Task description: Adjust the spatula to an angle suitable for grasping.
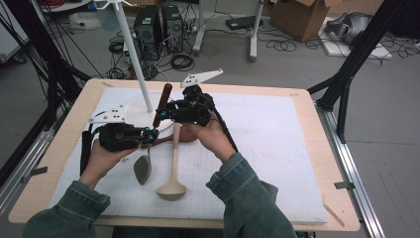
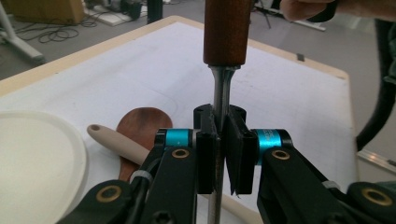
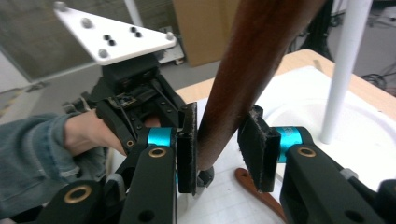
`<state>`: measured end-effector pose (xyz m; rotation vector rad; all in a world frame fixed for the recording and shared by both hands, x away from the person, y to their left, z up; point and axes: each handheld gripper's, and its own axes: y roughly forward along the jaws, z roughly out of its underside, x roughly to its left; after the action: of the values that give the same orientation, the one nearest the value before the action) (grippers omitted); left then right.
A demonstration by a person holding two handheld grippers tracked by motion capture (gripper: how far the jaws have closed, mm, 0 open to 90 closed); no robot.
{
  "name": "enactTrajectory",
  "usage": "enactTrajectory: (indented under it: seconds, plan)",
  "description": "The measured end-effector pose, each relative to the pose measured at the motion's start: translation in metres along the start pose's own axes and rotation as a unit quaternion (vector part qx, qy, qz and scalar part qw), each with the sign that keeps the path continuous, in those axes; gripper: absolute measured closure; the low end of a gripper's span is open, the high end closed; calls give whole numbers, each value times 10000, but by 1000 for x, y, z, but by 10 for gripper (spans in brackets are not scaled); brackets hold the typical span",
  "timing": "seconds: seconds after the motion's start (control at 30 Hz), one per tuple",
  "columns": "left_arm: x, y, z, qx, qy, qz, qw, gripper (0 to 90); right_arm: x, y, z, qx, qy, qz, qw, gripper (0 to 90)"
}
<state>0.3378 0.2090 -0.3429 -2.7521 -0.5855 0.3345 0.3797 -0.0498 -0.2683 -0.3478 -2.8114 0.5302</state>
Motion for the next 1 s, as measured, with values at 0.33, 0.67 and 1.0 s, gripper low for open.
enactTrajectory:
  seconds: [0.33, 0.67, 1.0]
  plan:
    - [6, -6, -5, -201, -208, 114, 9995, 796, 1, -1, -6, -155, -56, -342, 9993, 728]
    - [-3, -4, -11, -257, -34, -290, 9992, 834, 14, 7, -11, -184, -204, 216, 9994, 620]
    - [-9, -3, -15, -312, 51, -743, 9967, 835, 23, 23, -16, -10, -247, 656, 9975, 694]
